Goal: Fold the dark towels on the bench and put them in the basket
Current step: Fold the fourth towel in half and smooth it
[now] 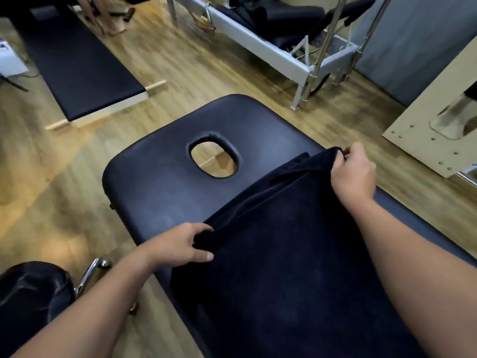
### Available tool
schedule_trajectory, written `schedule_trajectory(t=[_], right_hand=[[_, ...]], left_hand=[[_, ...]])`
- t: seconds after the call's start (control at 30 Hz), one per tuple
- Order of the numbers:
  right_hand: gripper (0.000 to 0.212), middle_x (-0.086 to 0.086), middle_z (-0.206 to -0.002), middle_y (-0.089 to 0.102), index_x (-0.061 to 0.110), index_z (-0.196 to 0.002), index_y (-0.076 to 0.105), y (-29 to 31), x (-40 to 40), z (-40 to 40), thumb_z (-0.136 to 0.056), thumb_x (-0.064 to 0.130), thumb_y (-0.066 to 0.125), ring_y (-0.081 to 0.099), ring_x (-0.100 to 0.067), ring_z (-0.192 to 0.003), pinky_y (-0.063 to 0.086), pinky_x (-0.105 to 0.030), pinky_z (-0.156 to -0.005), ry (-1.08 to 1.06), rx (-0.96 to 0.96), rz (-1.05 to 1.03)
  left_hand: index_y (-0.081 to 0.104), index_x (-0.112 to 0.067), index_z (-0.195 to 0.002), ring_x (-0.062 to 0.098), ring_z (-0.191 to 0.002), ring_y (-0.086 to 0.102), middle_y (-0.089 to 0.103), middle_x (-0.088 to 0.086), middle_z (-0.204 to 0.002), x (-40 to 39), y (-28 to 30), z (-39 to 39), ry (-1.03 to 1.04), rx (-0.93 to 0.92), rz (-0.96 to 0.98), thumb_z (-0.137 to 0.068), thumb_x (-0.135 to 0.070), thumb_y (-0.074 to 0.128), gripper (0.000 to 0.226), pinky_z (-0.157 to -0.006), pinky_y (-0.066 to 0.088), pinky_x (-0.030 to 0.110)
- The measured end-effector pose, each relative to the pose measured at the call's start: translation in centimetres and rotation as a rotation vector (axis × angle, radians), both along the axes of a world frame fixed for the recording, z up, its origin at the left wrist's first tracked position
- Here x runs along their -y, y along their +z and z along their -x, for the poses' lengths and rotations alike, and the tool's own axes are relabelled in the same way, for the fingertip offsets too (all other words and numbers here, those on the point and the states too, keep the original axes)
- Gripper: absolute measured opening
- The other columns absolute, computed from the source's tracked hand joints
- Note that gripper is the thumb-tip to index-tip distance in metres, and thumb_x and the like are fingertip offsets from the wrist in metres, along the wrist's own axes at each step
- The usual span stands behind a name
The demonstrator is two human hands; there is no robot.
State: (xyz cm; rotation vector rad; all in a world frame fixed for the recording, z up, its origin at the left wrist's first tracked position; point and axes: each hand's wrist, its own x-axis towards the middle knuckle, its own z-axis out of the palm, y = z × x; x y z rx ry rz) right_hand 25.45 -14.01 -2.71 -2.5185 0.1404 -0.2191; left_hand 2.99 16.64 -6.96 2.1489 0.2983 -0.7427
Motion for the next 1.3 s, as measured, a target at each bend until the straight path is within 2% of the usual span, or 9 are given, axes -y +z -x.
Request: schedule_trajectory(t=[0.2, 0.3, 0.4, 0.53, 0.7, 0.83, 1.03, 1.2, 1.3], right_hand=[[0.043, -0.006, -0.072, 0.059, 0.002, -0.086, 0.064, 0.3, -2.2, -1.3, -0.099, 0.04, 0.05, 0.054, -0.029, -0.075, 0.041, -0.036, -0.067, 0.046, -0.114, -0.109], [0.024, 0.0, -0.094, 0.07, 0.012, -0.11, 0.073, -1.0, -2.4, -0.7, -0.091, 0.022, 0.062, 0.066, -0.025, -0.082, 0.056, -0.04, -0.081, 0.175, -0.437, -0.302], [0.053, 0.003, -0.117, 0.066, 0.03, -0.131, 0.061, -2.4, -2.3, 0.6, -0.084, 0.013, 0.075, 0.063, -0.024, -0.111, 0.049, -0.034, -0.096, 0.405, -0.512, 0.116], [0.02, -0.008, -0.118, 0.067, 0.02, -0.115, 0.069, -3.0, -3.6, 1.1, -0.095, 0.023, 0.064, 0.059, -0.032, -0.114, 0.046, -0.038, -0.09, 0.242, -0.205, 0.117], [0.023, -0.013, -0.109, 0.066, 0.012, -0.115, 0.063, -1.3, -4.6, 0.4, -0.102, 0.027, 0.052, 0.059, -0.035, -0.102, 0.046, -0.039, -0.083, 0.095, -0.075, 0.064], [0.012, 0.001, -0.087, 0.063, 0.014, -0.1, 0.065, 0.1, -4.9, -1.4, -0.098, 0.025, 0.061, 0.059, -0.024, -0.087, 0.042, -0.032, -0.074, 0.22, -0.059, -0.016], [0.041, -0.004, -0.116, 0.066, 0.021, -0.129, 0.062, -2.2, -8.6, -1.6, -0.09, 0.029, 0.071, 0.068, -0.027, -0.101, 0.055, -0.043, -0.09, 0.38, -0.372, 0.246], [0.03, -0.006, -0.12, 0.067, 0.019, -0.122, 0.065, -4.0, -9.3, -0.3, -0.098, 0.031, 0.052, 0.057, -0.026, -0.099, 0.049, -0.038, -0.08, 0.37, -0.341, 0.294], [0.05, -0.004, -0.121, 0.061, 0.025, -0.121, 0.063, -4.0, -9.7, 0.0, -0.09, 0.063, 0.054, 0.059, -0.026, -0.104, 0.048, -0.037, -0.073, 0.371, -0.375, 0.371]], left_hand=[[0.025, -0.035, -0.156, 0.017, -0.132, 0.051, 0.051, -0.005, -0.147, 0.3, -0.1, 0.4, -0.099, -0.076, -0.207, -0.085, -0.056, 0.071, 0.088, -0.108, 0.041, 0.029], [0.055, -0.037, -0.118, 0.028, -0.107, 0.057, 0.045, 0.001, -0.119, 0.7, -0.8, 0.6, -0.091, -0.001, -0.394, -0.088, -0.04, 0.069, 0.033, -0.098, 0.049, 0.041], [0.052, -0.024, -0.078, 0.024, -0.101, 0.049, 0.042, -0.004, -0.105, 1.0, -0.8, 1.5, -0.073, 0.142, -0.423, -0.084, -0.023, 0.062, 0.012, -0.09, 0.047, 0.038], [0.05, -0.027, -0.081, 0.021, -0.093, 0.059, 0.061, -0.009, -0.086, 0.9, 0.0, 1.4, 0.119, 0.135, -0.323, -0.081, -0.029, 0.06, 0.011, -0.086, 0.048, 0.038], [0.064, -0.019, -0.079, 0.013, -0.072, 0.061, 0.063, -0.007, -0.067, -1.2, 0.3, 1.5, 0.104, 0.14, -0.222, -0.092, -0.033, 0.065, 0.018, -0.077, 0.05, 0.034], [0.058, -0.016, -0.072, 0.009, -0.061, 0.043, 0.049, -0.008, -0.064, -3.3, 0.7, 3.0, 0.327, 0.084, 0.216, -0.097, -0.024, 0.065, 0.027, -0.064, 0.034, 0.03], [0.053, -0.024, -0.093, 0.021, -0.109, 0.057, 0.067, -0.004, -0.098, -3.4, -1.3, 3.8, 0.023, 0.044, -0.599, -0.096, -0.03, 0.047, 0.009, -0.08, 0.03, 0.038], [0.052, -0.028, -0.1, 0.019, -0.104, 0.055, 0.061, -0.009, -0.093, -1.8, -0.7, 2.9, 0.02, 0.03, -0.587, -0.088, -0.071, 0.05, 0.045, -0.09, 0.033, 0.041], [0.053, -0.027, -0.095, 0.019, -0.1, 0.054, 0.061, -0.009, -0.09, -1.5, -0.8, 2.4, -0.043, 0.024, -0.626, -0.087, -0.065, 0.059, 0.039, -0.087, 0.029, 0.04]])
